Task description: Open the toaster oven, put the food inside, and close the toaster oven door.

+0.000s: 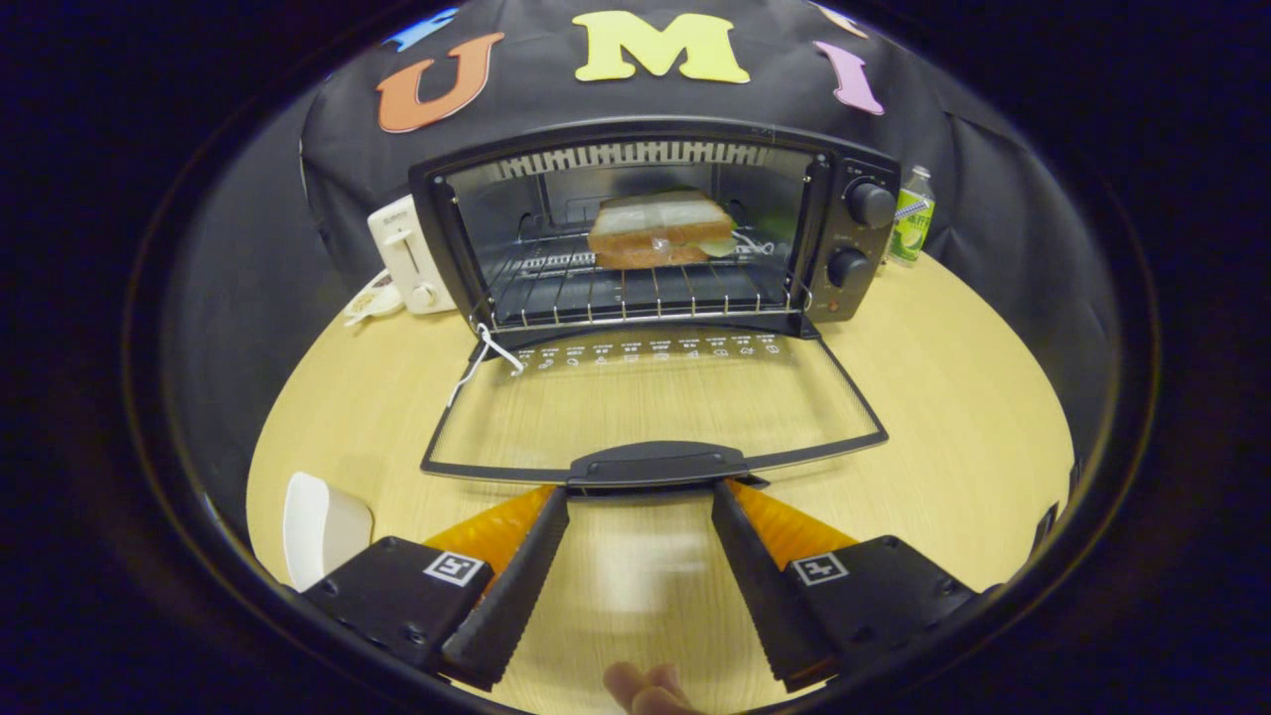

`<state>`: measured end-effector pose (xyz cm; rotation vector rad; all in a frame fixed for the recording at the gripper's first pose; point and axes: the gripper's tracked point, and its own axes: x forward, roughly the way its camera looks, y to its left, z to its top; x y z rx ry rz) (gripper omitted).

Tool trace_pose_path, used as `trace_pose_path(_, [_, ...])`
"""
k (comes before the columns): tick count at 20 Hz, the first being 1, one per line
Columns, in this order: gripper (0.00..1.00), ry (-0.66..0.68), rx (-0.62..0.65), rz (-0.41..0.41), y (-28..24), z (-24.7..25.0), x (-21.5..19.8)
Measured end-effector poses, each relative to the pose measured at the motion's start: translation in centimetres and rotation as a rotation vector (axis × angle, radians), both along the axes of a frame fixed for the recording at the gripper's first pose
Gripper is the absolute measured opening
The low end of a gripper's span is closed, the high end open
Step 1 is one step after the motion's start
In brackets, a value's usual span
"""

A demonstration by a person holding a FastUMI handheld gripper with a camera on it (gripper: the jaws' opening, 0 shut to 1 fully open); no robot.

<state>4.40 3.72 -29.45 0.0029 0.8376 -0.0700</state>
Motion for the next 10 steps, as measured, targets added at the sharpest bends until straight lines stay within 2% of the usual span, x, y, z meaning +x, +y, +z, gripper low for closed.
trace_pose_path(10, [0.97,-0.057,-0.028,0.019,0.2,1.7,0.3])
